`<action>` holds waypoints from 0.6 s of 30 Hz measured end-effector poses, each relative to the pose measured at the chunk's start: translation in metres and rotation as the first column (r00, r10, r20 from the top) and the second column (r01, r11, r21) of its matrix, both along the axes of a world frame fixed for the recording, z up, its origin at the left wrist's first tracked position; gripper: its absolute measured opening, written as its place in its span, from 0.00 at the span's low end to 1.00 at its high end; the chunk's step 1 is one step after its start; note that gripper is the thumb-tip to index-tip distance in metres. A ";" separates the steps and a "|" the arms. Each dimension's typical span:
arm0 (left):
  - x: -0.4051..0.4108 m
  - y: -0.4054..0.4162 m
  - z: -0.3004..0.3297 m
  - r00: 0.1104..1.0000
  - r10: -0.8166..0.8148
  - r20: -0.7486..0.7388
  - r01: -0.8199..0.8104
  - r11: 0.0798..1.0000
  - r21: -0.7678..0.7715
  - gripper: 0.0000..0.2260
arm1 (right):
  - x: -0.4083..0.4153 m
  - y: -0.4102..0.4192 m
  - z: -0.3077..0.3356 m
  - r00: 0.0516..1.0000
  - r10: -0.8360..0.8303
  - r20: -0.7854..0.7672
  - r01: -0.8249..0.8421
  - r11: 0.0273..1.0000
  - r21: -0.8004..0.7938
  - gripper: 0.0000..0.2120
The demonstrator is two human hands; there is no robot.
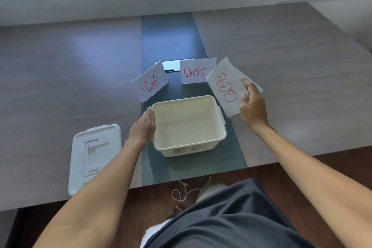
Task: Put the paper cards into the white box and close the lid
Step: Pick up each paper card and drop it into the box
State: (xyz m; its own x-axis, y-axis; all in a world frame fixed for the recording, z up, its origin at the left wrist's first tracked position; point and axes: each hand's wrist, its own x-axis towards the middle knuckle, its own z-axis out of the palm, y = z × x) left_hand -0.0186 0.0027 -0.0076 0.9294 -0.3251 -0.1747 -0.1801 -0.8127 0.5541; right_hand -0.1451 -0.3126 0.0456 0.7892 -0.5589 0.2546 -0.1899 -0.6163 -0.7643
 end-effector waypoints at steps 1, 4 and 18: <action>0.000 0.000 0.001 1.000 0.002 -0.003 -0.002 1.000 -0.007 0.21 | 0.003 0.004 0.006 0.999 0.023 0.034 -0.023 1.000 0.012 0.28; 0.000 0.001 -0.001 1.000 0.012 -0.027 -0.012 1.000 -0.009 0.20 | 0.009 0.016 0.020 0.992 0.091 0.082 -0.095 0.995 0.041 0.27; 0.001 0.001 -0.005 0.999 0.014 -0.037 -0.016 0.999 -0.052 0.19 | 0.012 0.051 0.030 0.869 0.490 -0.062 -0.464 0.853 0.238 0.21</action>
